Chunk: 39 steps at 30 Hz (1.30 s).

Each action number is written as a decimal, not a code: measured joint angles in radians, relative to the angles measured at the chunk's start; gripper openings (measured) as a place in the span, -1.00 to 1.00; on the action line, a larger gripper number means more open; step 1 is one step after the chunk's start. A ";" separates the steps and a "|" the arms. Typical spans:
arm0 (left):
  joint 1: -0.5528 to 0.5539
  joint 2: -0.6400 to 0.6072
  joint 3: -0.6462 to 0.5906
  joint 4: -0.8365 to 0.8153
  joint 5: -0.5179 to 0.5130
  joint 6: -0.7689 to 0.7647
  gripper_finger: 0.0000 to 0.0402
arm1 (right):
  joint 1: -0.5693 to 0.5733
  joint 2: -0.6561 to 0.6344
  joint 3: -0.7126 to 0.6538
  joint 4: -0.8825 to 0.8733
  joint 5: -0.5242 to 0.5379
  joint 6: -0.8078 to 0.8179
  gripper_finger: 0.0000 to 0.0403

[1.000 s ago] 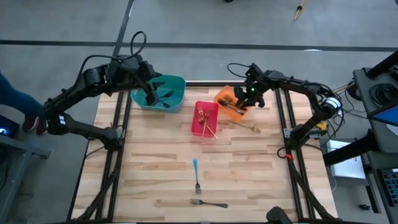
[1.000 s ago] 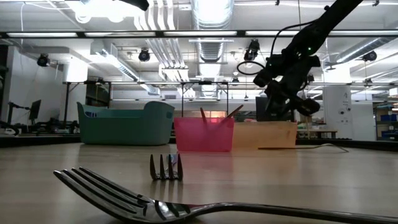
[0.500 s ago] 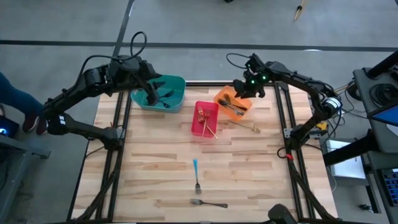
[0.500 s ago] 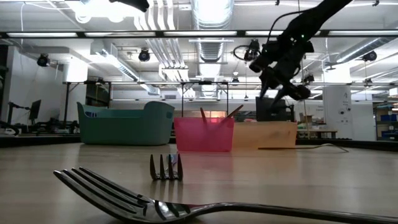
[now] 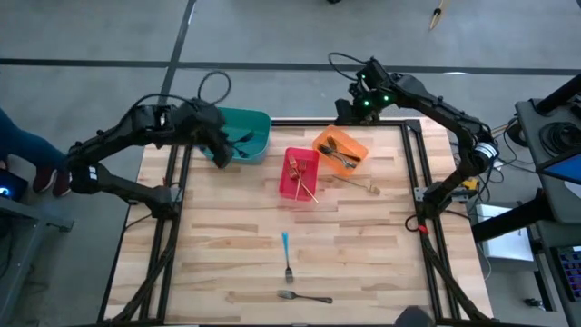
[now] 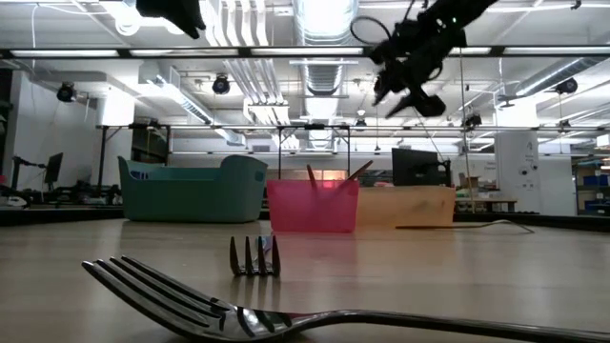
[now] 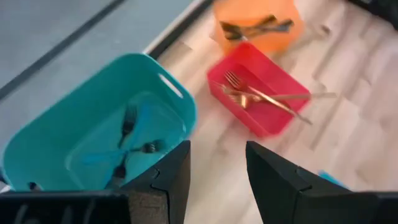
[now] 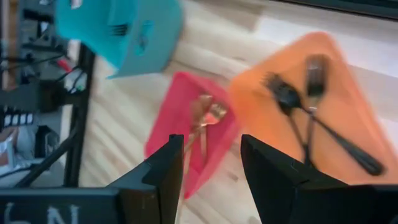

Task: Sort silverware by color (type)
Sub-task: Put the blue fork into the green bin

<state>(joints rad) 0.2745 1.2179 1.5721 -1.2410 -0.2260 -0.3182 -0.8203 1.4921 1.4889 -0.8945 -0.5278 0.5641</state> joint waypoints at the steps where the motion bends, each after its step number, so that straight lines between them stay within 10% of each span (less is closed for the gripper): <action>1: -0.021 0.000 -0.003 -0.005 0.000 -0.003 -0.33 | 0.018 0.000 0.022 -0.006 0.001 0.000 -0.26; 14: -0.402 -0.009 -0.126 0.013 -0.008 -0.202 -0.33 | 0.404 -0.007 0.180 -0.023 0.136 0.218 -0.26; 26: -0.878 -0.011 -0.308 0.255 -0.260 -0.508 -0.33 | 0.860 0.018 0.193 -0.019 0.369 0.566 -0.26; 39: -0.948 -0.011 -0.306 0.358 -0.475 -0.607 -0.33 | 1.056 0.236 0.231 -0.012 0.397 0.724 -0.26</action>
<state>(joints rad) -0.6739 1.2072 1.2661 -0.8825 -0.7012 -0.9256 0.2360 1.7284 1.7202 -0.9061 -0.1310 1.2881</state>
